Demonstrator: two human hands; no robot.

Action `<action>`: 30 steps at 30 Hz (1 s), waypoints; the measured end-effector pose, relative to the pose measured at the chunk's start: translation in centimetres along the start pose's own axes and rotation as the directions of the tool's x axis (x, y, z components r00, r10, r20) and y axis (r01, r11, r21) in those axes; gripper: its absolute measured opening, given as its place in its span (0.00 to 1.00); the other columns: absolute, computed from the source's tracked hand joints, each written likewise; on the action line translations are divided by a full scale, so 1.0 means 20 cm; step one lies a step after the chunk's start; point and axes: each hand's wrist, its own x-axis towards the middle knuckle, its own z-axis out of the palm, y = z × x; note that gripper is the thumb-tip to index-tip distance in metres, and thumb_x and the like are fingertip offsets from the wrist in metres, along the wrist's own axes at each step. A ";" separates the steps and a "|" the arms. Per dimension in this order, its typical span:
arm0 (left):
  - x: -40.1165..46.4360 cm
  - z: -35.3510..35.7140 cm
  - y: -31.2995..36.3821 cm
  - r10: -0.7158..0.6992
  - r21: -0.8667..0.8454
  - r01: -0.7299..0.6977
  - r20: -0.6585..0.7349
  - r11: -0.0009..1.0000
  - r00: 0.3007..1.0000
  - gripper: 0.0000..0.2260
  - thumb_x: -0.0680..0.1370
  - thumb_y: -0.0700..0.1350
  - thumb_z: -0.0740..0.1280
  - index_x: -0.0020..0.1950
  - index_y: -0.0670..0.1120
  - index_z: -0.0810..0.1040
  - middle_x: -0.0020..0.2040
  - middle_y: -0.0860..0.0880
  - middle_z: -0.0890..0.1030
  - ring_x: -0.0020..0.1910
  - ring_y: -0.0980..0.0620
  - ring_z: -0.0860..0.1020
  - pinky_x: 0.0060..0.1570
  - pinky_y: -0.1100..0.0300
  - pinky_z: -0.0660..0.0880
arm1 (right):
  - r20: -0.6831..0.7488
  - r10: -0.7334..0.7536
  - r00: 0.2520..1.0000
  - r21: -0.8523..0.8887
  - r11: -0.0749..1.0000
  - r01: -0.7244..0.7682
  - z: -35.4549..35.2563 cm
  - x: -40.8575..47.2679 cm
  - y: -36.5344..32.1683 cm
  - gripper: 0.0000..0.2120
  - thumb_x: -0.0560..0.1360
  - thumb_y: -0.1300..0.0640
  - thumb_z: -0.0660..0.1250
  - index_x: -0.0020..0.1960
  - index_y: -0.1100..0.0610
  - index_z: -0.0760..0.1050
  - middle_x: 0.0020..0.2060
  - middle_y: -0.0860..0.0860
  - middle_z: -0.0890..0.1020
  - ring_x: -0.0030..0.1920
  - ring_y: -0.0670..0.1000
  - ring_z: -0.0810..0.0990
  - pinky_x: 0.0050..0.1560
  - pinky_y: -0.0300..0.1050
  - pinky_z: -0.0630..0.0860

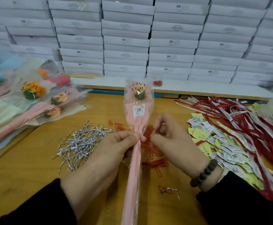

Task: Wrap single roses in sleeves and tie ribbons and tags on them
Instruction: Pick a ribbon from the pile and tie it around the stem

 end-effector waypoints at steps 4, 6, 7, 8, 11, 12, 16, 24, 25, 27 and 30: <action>0.00 0.00 0.00 0.011 0.045 -0.011 -0.001 0.999 1.000 0.10 0.74 0.41 0.64 0.34 0.43 0.80 0.23 0.49 0.71 0.24 0.55 0.64 0.25 0.64 0.62 | 0.189 -0.118 0.975 -0.130 0.981 0.144 -0.03 -0.02 -0.02 0.27 0.70 0.65 0.66 0.55 0.34 0.67 0.32 0.49 0.75 0.31 0.44 0.72 0.34 0.39 0.73; 0.00 0.00 -0.01 0.010 0.065 -0.011 0.008 0.998 1.000 0.11 0.76 0.40 0.63 0.35 0.42 0.78 0.20 0.52 0.69 0.22 0.55 0.63 0.24 0.65 0.61 | 0.256 -0.135 0.957 -0.306 0.928 0.213 -0.04 -0.01 -0.01 0.31 0.71 0.65 0.66 0.64 0.35 0.67 0.35 0.48 0.76 0.34 0.41 0.73 0.37 0.32 0.71; 0.00 0.00 -0.01 0.013 0.076 -0.014 0.013 0.997 1.000 0.10 0.76 0.40 0.63 0.35 0.41 0.77 0.19 0.52 0.68 0.21 0.55 0.63 0.23 0.65 0.62 | 0.252 -0.134 0.958 -0.367 0.903 0.222 -0.05 -0.01 -0.01 0.28 0.71 0.64 0.67 0.65 0.39 0.70 0.36 0.46 0.76 0.35 0.39 0.72 0.38 0.31 0.71; 0.00 0.00 -0.01 0.017 0.088 -0.019 0.021 0.996 1.000 0.10 0.76 0.39 0.63 0.35 0.40 0.76 0.19 0.52 0.67 0.21 0.55 0.63 0.23 0.66 0.62 | 0.232 -0.136 0.963 -0.404 0.887 0.223 -0.05 -0.01 -0.01 0.25 0.72 0.62 0.67 0.64 0.41 0.72 0.36 0.44 0.75 0.36 0.38 0.73 0.40 0.31 0.71; 0.01 0.01 -0.02 0.028 0.062 -0.030 0.033 0.998 0.999 0.05 0.74 0.38 0.66 0.40 0.38 0.74 0.18 0.53 0.67 0.19 0.57 0.63 0.21 0.68 0.61 | 0.170 -0.163 0.972 -0.435 0.873 0.223 -0.05 -0.01 -0.01 0.17 0.73 0.60 0.68 0.59 0.45 0.78 0.36 0.41 0.78 0.41 0.41 0.77 0.47 0.40 0.76; 0.01 0.02 -0.03 0.022 0.033 -0.022 0.025 0.999 0.999 0.04 0.73 0.38 0.67 0.43 0.39 0.73 0.18 0.52 0.67 0.18 0.58 0.62 0.21 0.68 0.61 | 0.164 -0.173 0.971 -0.446 0.865 0.229 -0.05 -0.01 -0.01 0.15 0.73 0.59 0.68 0.57 0.45 0.79 0.36 0.40 0.78 0.41 0.41 0.77 0.48 0.41 0.76; 0.01 0.01 -0.01 0.032 -0.056 -0.030 0.028 0.998 0.999 0.14 0.65 0.38 0.70 0.45 0.41 0.67 0.21 0.49 0.67 0.18 0.57 0.62 0.29 0.60 0.59 | 0.162 -0.177 0.971 -0.531 0.813 0.237 -0.04 -0.01 -0.01 0.10 0.75 0.57 0.66 0.53 0.47 0.80 0.39 0.43 0.80 0.43 0.43 0.78 0.47 0.42 0.75; 0.02 -0.11 0.11 0.173 0.472 -0.171 0.040 0.865 0.984 0.07 0.70 0.34 0.71 0.43 0.41 0.75 0.35 0.36 0.74 0.32 0.48 0.73 0.31 0.56 0.73 | 0.120 -0.129 0.984 -0.557 0.812 0.174 -0.07 -0.01 0.03 0.10 0.74 0.59 0.67 0.51 0.47 0.82 0.38 0.40 0.80 0.43 0.42 0.78 0.46 0.39 0.75; 0.02 -0.11 0.12 0.179 0.509 -0.180 0.052 0.842 0.982 0.08 0.71 0.31 0.70 0.42 0.41 0.74 0.39 0.32 0.75 0.35 0.45 0.74 0.35 0.50 0.75 | 0.125 -0.118 0.985 -0.567 0.806 0.168 -0.06 -0.01 0.04 0.10 0.75 0.59 0.67 0.51 0.47 0.81 0.41 0.41 0.82 0.44 0.44 0.79 0.47 0.42 0.76; 0.02 -0.11 0.11 0.199 0.561 -0.200 0.063 0.803 0.978 0.11 0.72 0.28 0.67 0.39 0.43 0.71 0.44 0.29 0.75 0.35 0.38 0.75 0.34 0.40 0.75 | 0.122 -0.105 0.987 -0.581 0.799 0.157 -0.06 -0.01 0.04 0.10 0.75 0.58 0.66 0.52 0.48 0.81 0.45 0.44 0.84 0.48 0.46 0.80 0.49 0.47 0.76; 0.04 -0.12 0.07 0.297 0.721 -0.256 0.072 0.644 0.952 0.15 0.72 0.30 0.66 0.35 0.49 0.71 0.43 0.43 0.74 0.37 0.40 0.74 0.38 0.47 0.75 | 0.112 -0.097 0.989 -0.594 0.792 0.145 -0.05 -0.01 0.05 0.09 0.75 0.58 0.66 0.53 0.48 0.81 0.46 0.46 0.84 0.48 0.47 0.80 0.49 0.47 0.77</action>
